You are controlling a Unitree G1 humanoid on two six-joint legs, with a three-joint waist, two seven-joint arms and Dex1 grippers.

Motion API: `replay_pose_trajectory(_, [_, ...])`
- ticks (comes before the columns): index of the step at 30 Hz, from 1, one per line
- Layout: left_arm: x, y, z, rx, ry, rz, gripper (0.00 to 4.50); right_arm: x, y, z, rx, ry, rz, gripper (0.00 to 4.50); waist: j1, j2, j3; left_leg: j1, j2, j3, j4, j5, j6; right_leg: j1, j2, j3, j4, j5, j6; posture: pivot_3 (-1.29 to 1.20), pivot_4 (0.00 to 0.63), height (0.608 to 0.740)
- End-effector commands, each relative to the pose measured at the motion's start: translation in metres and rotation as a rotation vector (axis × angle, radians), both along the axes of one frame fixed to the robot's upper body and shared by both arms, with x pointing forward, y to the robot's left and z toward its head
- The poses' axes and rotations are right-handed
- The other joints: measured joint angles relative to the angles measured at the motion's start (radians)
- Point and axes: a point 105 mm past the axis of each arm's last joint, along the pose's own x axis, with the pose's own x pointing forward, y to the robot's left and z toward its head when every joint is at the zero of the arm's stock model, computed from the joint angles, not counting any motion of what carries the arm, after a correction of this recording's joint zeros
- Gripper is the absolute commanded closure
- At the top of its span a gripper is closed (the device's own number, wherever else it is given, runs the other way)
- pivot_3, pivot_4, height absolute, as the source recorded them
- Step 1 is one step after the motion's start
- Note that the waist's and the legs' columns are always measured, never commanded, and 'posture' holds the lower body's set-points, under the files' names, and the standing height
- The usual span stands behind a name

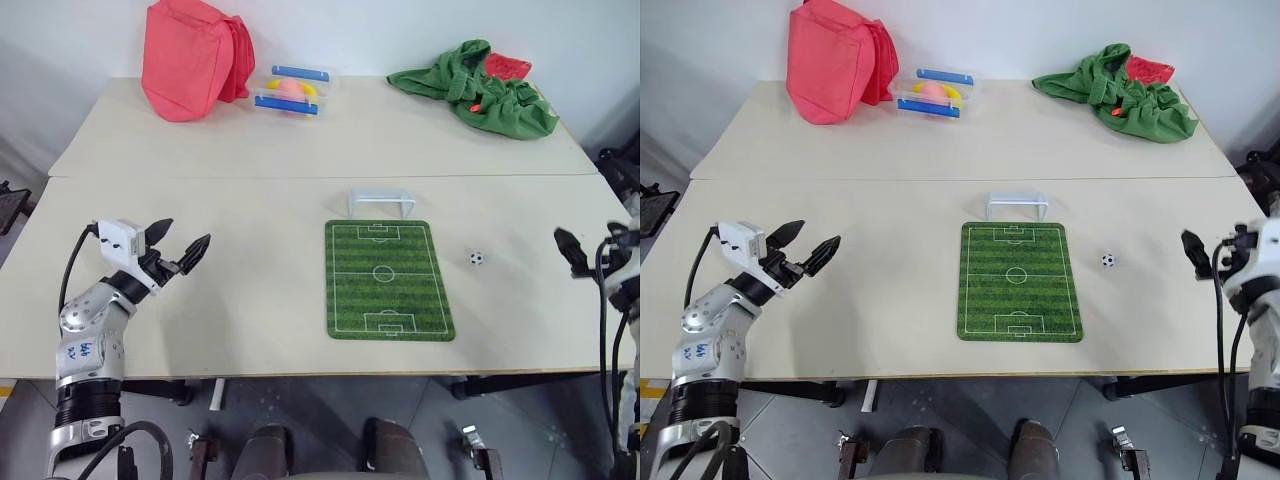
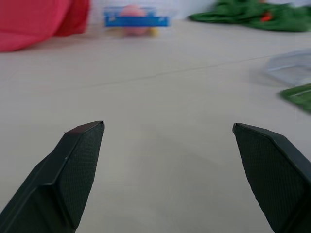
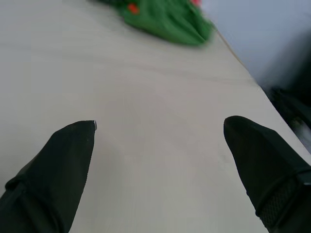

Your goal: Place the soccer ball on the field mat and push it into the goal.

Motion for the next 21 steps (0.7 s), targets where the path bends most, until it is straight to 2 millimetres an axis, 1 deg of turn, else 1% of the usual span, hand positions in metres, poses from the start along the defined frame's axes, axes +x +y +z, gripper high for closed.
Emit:
replay_pose_trajectory(1, [-0.008, -0.027, 0.015, 0.054, -0.030, -0.172, 0.00, 0.011, 0.038, 0.006, -0.037, 0.064, 0.174, 0.07, 0.000, 0.000, 0.000, 0.000, 0.000, 0.000, 0.000, 0.000, 0.000, 0.000, 0.000, 0.000, 0.000, 0.000, 0.000, 0.00, 0.150, 0.740])
replay_pose_trajectory(3, [-0.015, -0.042, 0.017, 0.035, -0.006, -0.302, 0.00, 0.018, 0.063, -0.004, -0.070, 0.131, 0.303, 0.07, 0.001, 0.000, 0.000, 0.000, 0.001, 0.000, 0.000, 0.000, 0.000, 0.000, 0.001, 0.000, 0.000, 0.000, 0.000, 0.00, 0.150, 0.740])
replay_pose_trajectory(5, [-0.017, -0.050, 0.017, 0.037, 0.005, -0.364, 0.00, 0.022, 0.075, -0.015, -0.087, 0.200, 0.366, 0.07, 0.003, 0.000, 0.000, -0.001, 0.002, 0.000, 0.000, 0.000, -0.001, -0.001, 0.002, 0.000, 0.000, 0.000, 0.000, 0.00, 0.150, 0.740])
replay_pose_trajectory(6, [-0.016, -0.051, 0.016, 0.043, 0.008, -0.369, 0.00, 0.023, 0.077, -0.020, -0.093, 0.222, 0.380, 0.07, 0.004, 0.000, 0.000, -0.001, 0.002, 0.000, 0.000, 0.000, -0.001, -0.001, 0.002, 0.000, 0.000, 0.000, 0.000, 0.00, 0.150, 0.740])
replay_pose_trajectory(11, [-0.020, -0.056, 0.013, 0.044, 0.021, -0.384, 0.00, 0.020, 0.080, -0.040, -0.091, 0.324, 0.436, 0.07, 0.004, 0.000, 0.000, -0.004, 0.002, 0.000, 0.000, -0.001, -0.001, -0.004, 0.002, 0.000, 0.000, 0.000, 0.000, 0.00, 0.150, 0.740])
replay_pose_trajectory(14, [-0.027, -0.058, 0.007, 0.039, 0.039, -0.388, 0.00, 0.017, 0.074, -0.055, -0.072, 0.372, 0.414, 0.07, 0.002, 0.000, 0.000, -0.004, 0.002, 0.001, 0.000, -0.001, -0.001, -0.004, 0.002, 0.000, 0.000, 0.000, 0.000, 0.00, 0.150, 0.740])
replay_pose_trajectory(16, [-0.029, -0.058, 0.006, 0.041, 0.045, -0.387, 0.00, 0.016, 0.070, -0.059, -0.057, 0.379, 0.397, 0.07, 0.002, 0.000, 0.000, -0.004, 0.002, 0.001, 0.000, -0.001, -0.001, -0.004, 0.002, 0.000, 0.000, 0.000, 0.000, 0.00, 0.150, 0.740])
replay_pose_trajectory(21, [-0.031, -0.058, 0.005, 0.036, 0.051, -0.383, 0.00, 0.010, 0.071, -0.076, -0.050, 0.430, 0.411, 0.07, 0.002, 0.000, 0.000, -0.004, 0.003, 0.001, 0.001, -0.001, -0.001, -0.004, 0.003, 0.000, 0.000, 0.000, -0.001, 0.00, 0.150, 0.740])
